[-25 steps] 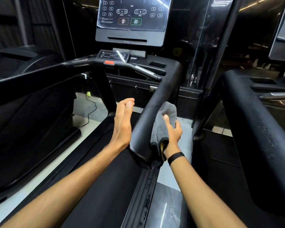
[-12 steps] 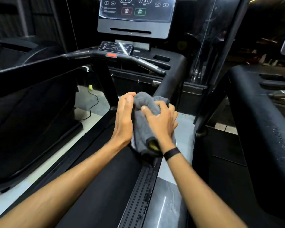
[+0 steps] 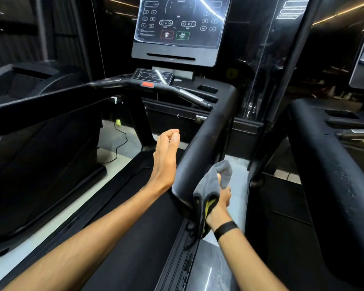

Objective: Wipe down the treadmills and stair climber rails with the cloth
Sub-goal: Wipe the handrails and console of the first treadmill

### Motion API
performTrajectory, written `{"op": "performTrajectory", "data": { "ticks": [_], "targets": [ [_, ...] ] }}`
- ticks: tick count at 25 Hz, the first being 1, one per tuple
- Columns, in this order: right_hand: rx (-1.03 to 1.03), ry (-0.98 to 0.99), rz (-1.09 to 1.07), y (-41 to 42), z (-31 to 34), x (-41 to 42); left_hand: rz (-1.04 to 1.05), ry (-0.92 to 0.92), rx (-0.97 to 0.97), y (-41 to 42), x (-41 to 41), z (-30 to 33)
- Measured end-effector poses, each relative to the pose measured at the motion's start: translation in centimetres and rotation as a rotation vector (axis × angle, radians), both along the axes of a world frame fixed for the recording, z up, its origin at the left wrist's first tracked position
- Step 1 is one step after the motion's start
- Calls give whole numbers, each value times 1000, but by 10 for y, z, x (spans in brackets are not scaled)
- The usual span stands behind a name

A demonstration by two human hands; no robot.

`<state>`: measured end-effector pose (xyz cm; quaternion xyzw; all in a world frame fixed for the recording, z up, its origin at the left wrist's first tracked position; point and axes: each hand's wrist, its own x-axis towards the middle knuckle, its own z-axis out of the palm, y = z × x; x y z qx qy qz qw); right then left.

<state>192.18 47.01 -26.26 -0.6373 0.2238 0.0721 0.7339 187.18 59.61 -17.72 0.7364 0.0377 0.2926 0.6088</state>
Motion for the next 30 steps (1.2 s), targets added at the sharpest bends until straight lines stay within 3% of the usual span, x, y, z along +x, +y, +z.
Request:
{"op": "performTrajectory", "data": {
  "ticks": [2, 5, 7, 9, 13, 15, 17, 19, 21, 26, 30],
  "targets": [
    [-301, -118, 15, 7, 10, -28, -6, -20, 18, 1, 1, -1],
    [-666, -459, 48, 23, 45, -37, -21, -44, 21, 4, 3, -3],
    [-816, -565, 142, 35, 64, -11, -11, -77, 16, 6, 4, -5],
    [-832, -521, 150, 38, 78, 29, 0, -84, 12, 5, 4, -4],
    [-564, -315, 70, 23, 70, 95, -6, -38, 14, 3, 2, -2],
    [-296, -217, -27, 11, 52, 100, -9, -22, 13, 3, 0, 0],
    [123, -100, -125, 3, 30, 84, -16, -5, 9, 2, -1, 2],
    [268, -8, -131, -1, 2, 51, -21, -5, 5, 1, -3, 3],
    [138, -31, -98, 1, -5, 9, -35, -6, 0, 0, -3, 3],
    [-537, -257, 102, 26, 41, -51, -70, -11, 14, 4, 2, 0],
    [-713, -366, 187, 33, 64, -31, -74, -19, -28, 7, 7, -6]
  ]
}}
